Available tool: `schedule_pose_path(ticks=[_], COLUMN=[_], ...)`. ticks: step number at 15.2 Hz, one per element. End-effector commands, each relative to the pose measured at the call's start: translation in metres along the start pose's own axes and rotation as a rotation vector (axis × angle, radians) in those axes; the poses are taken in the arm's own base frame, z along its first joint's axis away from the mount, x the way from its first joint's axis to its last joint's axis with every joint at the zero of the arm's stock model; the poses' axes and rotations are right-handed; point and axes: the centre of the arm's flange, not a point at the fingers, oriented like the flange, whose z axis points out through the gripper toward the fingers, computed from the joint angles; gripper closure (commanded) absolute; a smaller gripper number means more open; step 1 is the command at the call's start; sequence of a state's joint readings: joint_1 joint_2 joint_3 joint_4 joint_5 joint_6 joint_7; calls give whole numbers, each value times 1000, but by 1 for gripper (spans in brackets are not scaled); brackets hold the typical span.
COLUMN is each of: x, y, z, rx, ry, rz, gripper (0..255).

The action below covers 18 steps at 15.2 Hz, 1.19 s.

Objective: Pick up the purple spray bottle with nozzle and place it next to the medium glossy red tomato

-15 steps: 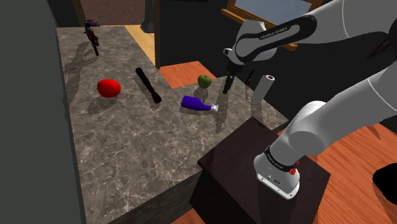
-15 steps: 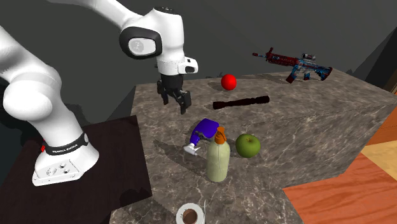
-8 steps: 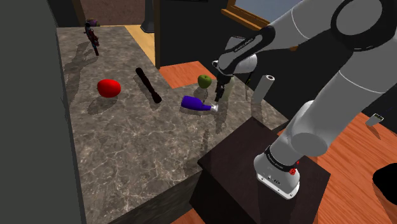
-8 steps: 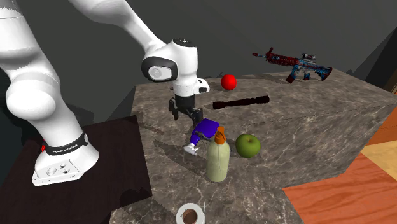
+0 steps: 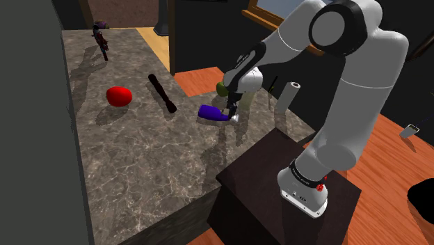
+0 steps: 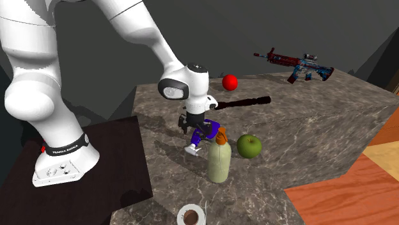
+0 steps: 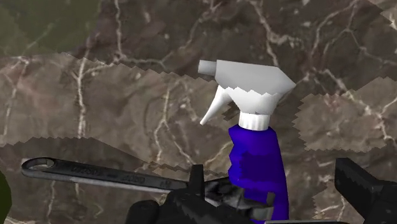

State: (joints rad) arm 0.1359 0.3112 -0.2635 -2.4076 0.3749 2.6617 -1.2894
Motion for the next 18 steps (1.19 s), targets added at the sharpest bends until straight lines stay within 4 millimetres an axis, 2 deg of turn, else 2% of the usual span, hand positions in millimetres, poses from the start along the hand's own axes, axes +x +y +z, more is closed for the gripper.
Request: schedule_pose_path(ticks=[1,6,13,14,18], x=[2,2,2,2,2], y=[1,1,1,1,1], z=[12,36,36,36,36], rx=[0,0,0,0,0], ry=[0,0,0,0,0], rz=[-6,-6,-6,-6,-6], gripper=[0,0,0,255,255])
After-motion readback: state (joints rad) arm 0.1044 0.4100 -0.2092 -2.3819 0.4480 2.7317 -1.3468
